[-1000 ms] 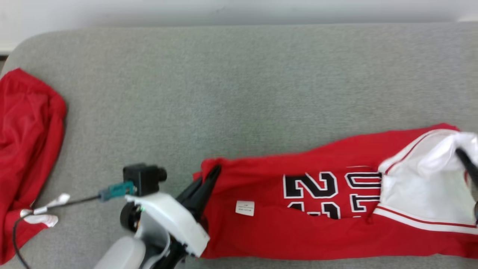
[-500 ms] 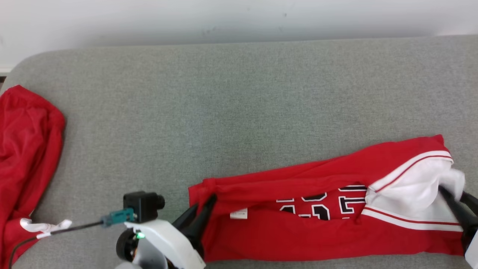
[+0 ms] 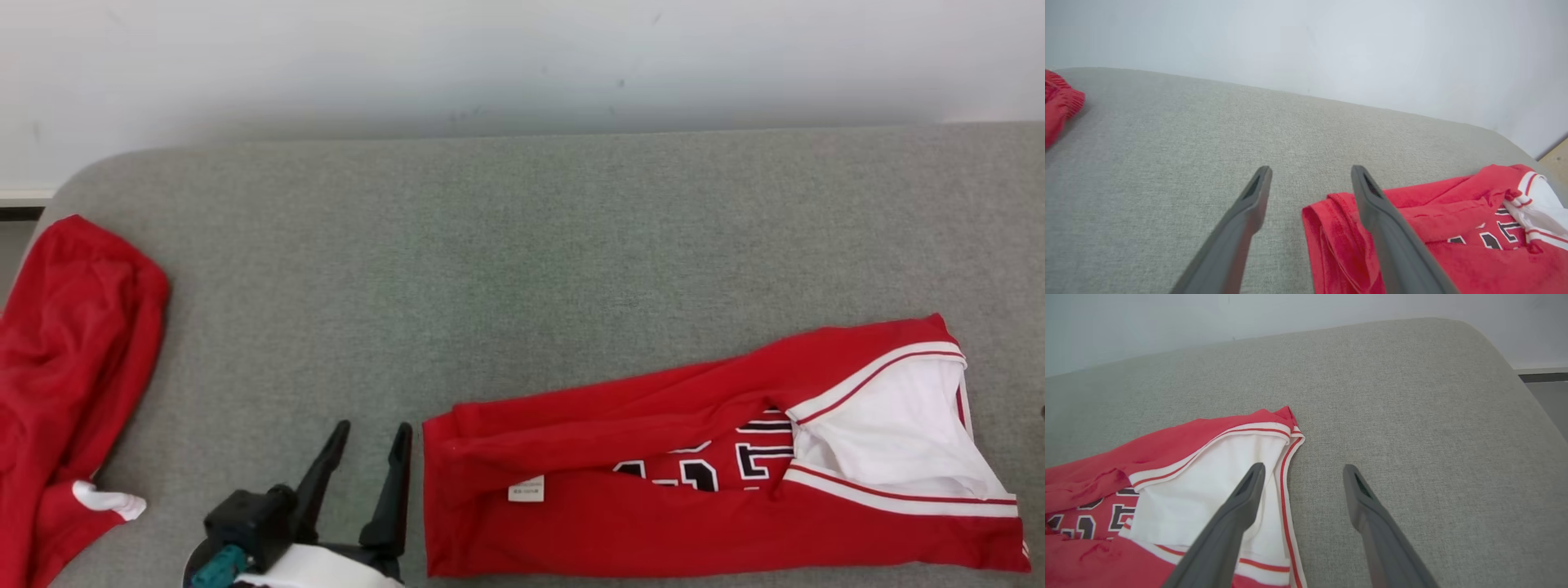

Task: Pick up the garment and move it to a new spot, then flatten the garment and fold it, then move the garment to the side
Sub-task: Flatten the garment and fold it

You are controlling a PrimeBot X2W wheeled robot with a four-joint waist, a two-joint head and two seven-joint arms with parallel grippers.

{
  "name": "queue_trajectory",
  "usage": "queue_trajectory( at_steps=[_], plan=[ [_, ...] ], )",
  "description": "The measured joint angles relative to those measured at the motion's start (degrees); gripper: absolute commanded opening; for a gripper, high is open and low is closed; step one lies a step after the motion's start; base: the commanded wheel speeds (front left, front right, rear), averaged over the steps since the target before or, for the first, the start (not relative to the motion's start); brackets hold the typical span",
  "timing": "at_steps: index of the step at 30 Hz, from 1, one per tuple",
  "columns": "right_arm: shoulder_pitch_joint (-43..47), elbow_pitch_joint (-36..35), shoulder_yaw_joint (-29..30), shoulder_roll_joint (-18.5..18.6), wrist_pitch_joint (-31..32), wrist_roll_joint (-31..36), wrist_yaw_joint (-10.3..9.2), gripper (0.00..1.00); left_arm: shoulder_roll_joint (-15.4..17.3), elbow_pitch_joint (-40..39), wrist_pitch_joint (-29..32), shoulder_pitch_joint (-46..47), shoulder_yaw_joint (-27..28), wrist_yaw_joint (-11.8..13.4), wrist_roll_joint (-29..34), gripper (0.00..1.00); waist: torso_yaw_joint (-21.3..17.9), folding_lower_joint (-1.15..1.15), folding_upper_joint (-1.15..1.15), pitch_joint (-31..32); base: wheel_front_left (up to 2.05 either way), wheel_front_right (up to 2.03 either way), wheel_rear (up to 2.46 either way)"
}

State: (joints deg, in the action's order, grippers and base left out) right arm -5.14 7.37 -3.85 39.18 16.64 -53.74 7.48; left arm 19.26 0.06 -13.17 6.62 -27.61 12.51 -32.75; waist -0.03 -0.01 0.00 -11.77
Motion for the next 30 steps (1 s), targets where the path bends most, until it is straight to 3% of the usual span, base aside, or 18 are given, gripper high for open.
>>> queue_trajectory(
  at_steps=[5, 9, 17, 29, 30],
  plan=[
    [-4.03, 3.08, 1.19, -5.01, 5.64, 3.7, 0.0, 1.0, -3.24, 0.01, -1.75, -0.02, 1.46, 1.18, 5.94, 1.0, 0.88, 0.0, 0.0, -0.23, 0.0, 0.0, 0.0],
    [-6.21, 5.39, -0.05, -8.17, 10.44, 6.72, 0.0, 1.0, -6.73, -1.47, -1.9, -0.84, 3.71, 0.52, 11.65, 1.0, 1.96, 0.0, 0.0, -0.52, 0.0, 0.0, 0.0],
    [-7.09, 9.68, -0.89, -10.07, 15.16, 12.37, 0.0, 1.0, -11.72, -1.93, -1.9, -4.27, 8.45, -3.7, 18.09, 1.0, 3.99, 0.0, 0.0, -1.28, 0.0, 0.0, 0.0],
    [-11.33, 12.38, -4.24, -12.94, 15.72, 11.09, -0.23, 1.0, -15.45, -0.02, -1.9, -4.98, 11.69, -9.26, 22.2, 1.0, 5.18, 0.0, 0.0, -1.84, 0.0, 0.0, 0.0],
    [-11.46, 12.22, -4.95, -12.96, 15.53, 10.59, -0.23, 0.55, -15.64, 0.1, -1.9, -5.04, 11.83, -9.48, 22.41, 1.0, 5.25, 0.01, 0.0, -1.79, 0.0, 0.0, 0.0]
  ],
)
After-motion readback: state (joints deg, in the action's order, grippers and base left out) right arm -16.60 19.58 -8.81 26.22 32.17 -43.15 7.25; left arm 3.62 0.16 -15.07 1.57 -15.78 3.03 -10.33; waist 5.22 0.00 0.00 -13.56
